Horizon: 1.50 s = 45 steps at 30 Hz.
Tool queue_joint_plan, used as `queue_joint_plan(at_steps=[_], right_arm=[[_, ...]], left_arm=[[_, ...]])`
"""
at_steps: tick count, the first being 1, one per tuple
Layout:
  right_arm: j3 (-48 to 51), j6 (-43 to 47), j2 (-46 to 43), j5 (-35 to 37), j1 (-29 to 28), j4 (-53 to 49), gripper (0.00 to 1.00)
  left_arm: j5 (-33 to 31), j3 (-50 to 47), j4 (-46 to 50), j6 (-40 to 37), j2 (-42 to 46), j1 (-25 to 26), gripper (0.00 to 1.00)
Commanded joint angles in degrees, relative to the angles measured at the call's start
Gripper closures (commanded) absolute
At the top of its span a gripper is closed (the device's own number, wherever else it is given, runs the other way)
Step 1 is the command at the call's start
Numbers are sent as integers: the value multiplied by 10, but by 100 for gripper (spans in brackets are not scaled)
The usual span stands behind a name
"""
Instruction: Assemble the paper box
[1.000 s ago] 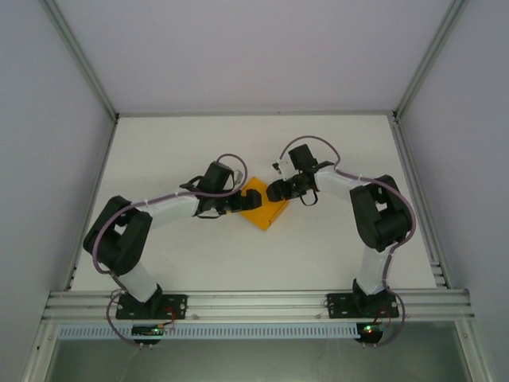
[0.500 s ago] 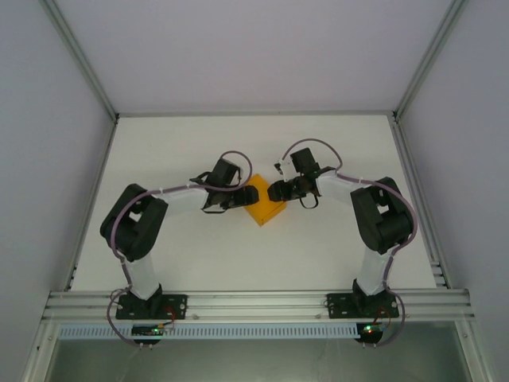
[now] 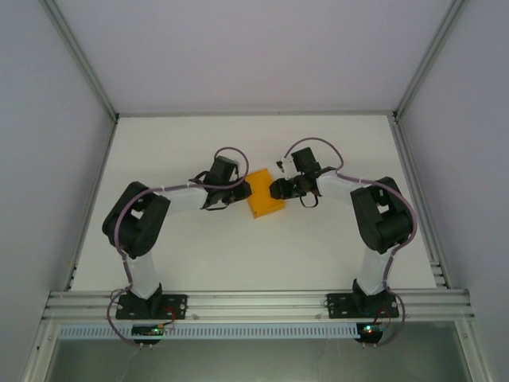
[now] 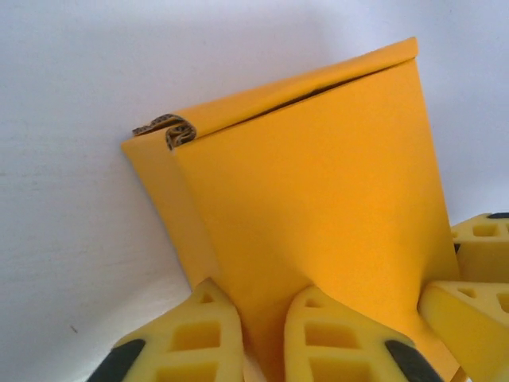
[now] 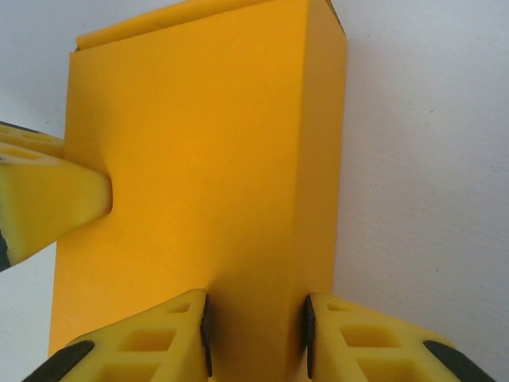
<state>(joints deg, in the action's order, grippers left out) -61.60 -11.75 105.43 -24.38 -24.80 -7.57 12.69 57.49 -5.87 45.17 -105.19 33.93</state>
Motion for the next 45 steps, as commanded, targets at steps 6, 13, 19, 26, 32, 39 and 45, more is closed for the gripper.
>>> queue_joint_plan(at_steps=[6,13,19,26,32,39,45], right_arm=[[62,-37,30,-10,-26,-15,69],[72,-60,14,-12,-27,-2,70],[80,-70,17,-13,-27,6,72],[81,-68,12,-11,-27,4,73],[78,-66,10,-2,-26,-7,73],[63,-72,0,70,-32,-50,73],[58,-79,-10,112,-38,-81,73]], left_arm=[[16,-47,-25,12,-41,12,100],[106,-138,-224,80,-34,-16,100],[138,-178,-338,120,-44,-25,100],[149,-216,-463,166,-54,-24,100],[136,-215,-431,142,-35,-19,100],[81,-170,-202,56,49,-10,35],[38,-135,-91,19,89,-11,27]])
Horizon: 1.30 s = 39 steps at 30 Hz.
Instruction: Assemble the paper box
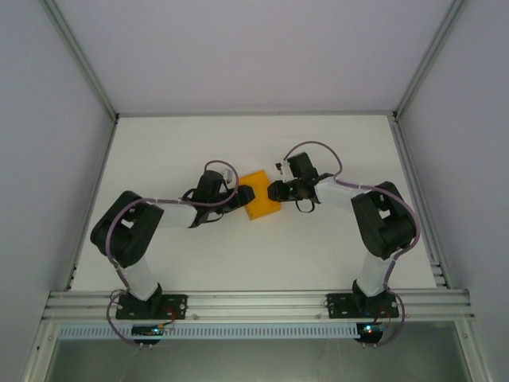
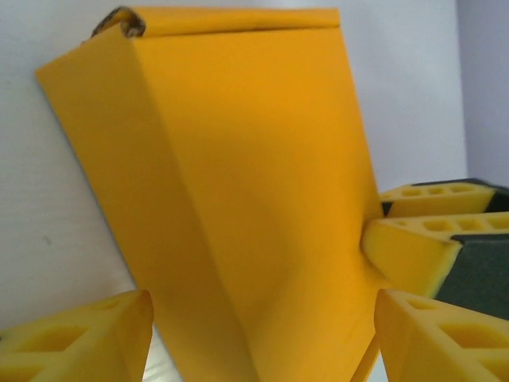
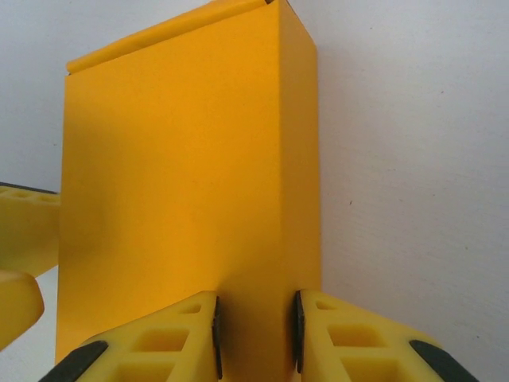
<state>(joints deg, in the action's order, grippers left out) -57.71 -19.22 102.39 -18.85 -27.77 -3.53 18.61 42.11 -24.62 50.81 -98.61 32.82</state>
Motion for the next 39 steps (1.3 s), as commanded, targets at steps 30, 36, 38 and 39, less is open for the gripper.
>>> queue_joint_plan(at_steps=[30,36,38,39], right_arm=[[0,-25,24,55,-19,-137,74],[0,-27,28,52,-19,-137,74],[2,-28,28,51,-19,-137,75],[2,-28,28,51,-19,-137,75]], left_arm=[[71,52,124,-21,-36,34,39],[57,62,124,-20,-58,33,56],[52,62,120,-16,-64,33,65],[52,61,115,-15,-67,33,70]])
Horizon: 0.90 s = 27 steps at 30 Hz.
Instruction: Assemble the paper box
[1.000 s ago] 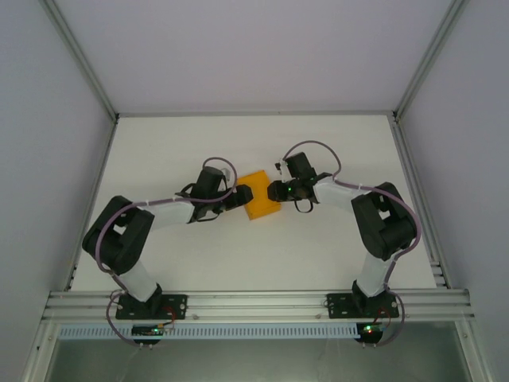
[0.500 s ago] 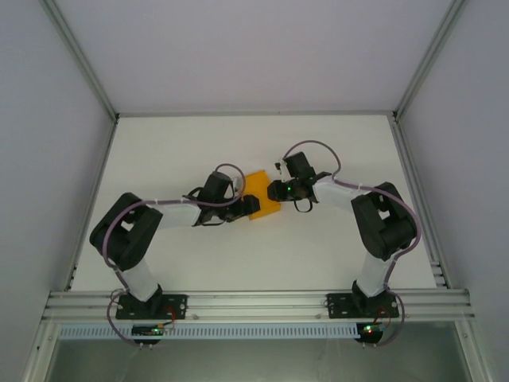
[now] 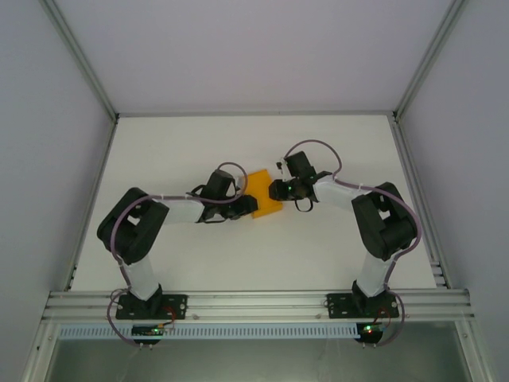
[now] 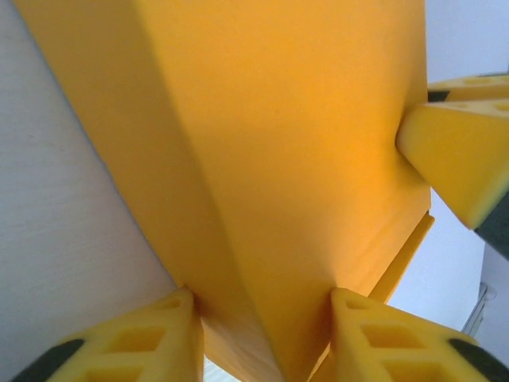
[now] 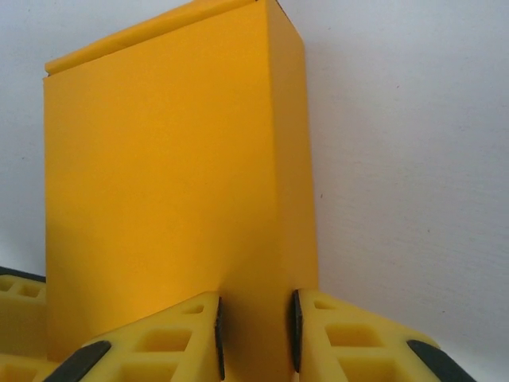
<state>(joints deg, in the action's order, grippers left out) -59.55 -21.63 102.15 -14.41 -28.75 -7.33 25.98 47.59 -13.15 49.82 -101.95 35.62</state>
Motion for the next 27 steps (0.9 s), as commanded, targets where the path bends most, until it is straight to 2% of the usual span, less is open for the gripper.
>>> queue_joint_plan(at_steps=[1,4,6,18,19,23,27], right_arm=[[21,-5,31,5,-8,-97,75],[23,-7,32,4,-10,-96,75],[25,-8,31,4,-10,-95,75],[35,-14,24,0,-7,-78,75],[35,-14,24,-1,-7,-77,75],[27,-11,13,4,-6,-83,71],[4,-2,-2,19,-1,-101,64]], left_arm=[[-21,6,-4,-2,-37,6,75],[-25,3,-10,3,-42,5,94],[-24,0,-16,6,-45,4,100],[-20,-39,-58,28,-36,-3,100],[-20,-38,-57,27,-35,-4,99],[-21,-26,-37,11,-25,-3,75],[-43,-4,8,-17,3,-3,59]])
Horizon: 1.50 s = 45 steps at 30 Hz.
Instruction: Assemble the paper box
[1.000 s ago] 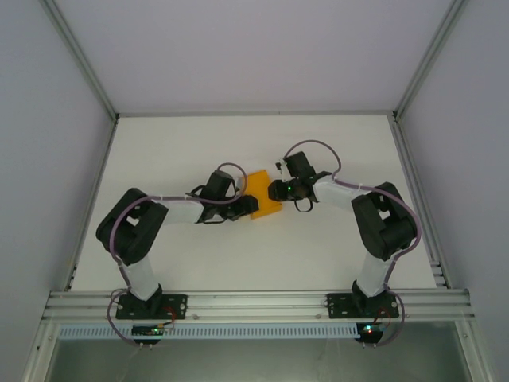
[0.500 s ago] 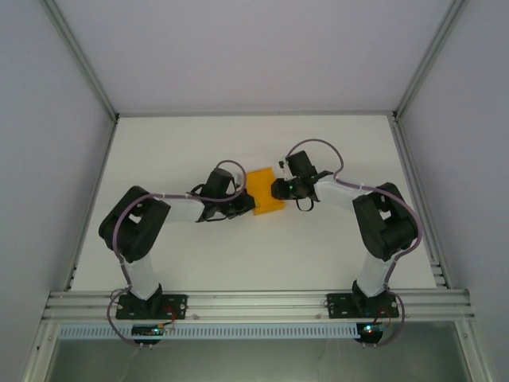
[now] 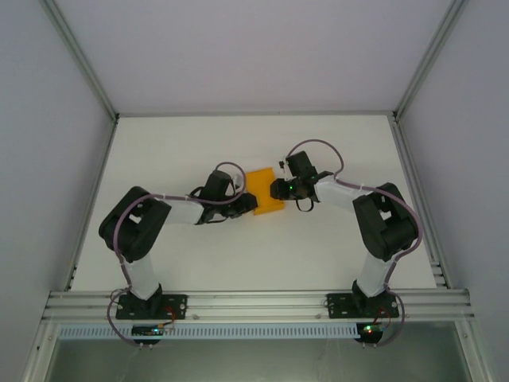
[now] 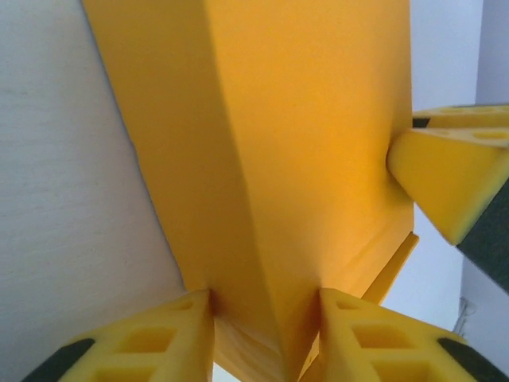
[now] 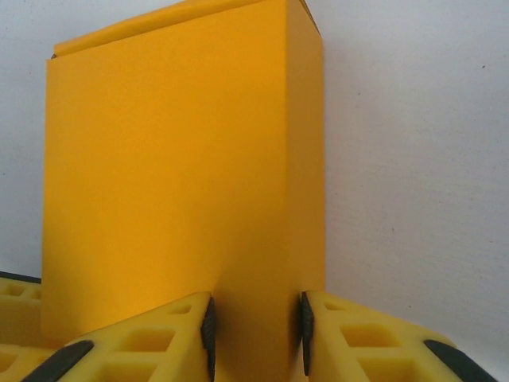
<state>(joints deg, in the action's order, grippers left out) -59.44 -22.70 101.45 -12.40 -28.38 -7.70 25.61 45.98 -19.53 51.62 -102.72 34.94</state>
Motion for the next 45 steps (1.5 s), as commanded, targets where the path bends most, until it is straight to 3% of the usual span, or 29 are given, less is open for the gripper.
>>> queue_joint_plan(at_steps=[1,9,24,29,33,45], right_arm=[[-4,10,1,3,-2,-101,63],[-69,29,-6,9,8,-127,57],[-111,34,25,7,20,-134,47],[-122,38,58,-15,28,-126,49],[-124,42,78,-28,33,-119,57],[-114,60,110,-65,36,-101,62]], left_arm=[[-45,17,81,-40,18,3,56],[-71,41,123,-75,64,4,36],[-83,98,152,-111,44,-26,17],[-60,139,138,-118,-5,-44,17],[-36,168,135,-115,-44,-49,19],[21,203,91,-80,-138,-46,46]])
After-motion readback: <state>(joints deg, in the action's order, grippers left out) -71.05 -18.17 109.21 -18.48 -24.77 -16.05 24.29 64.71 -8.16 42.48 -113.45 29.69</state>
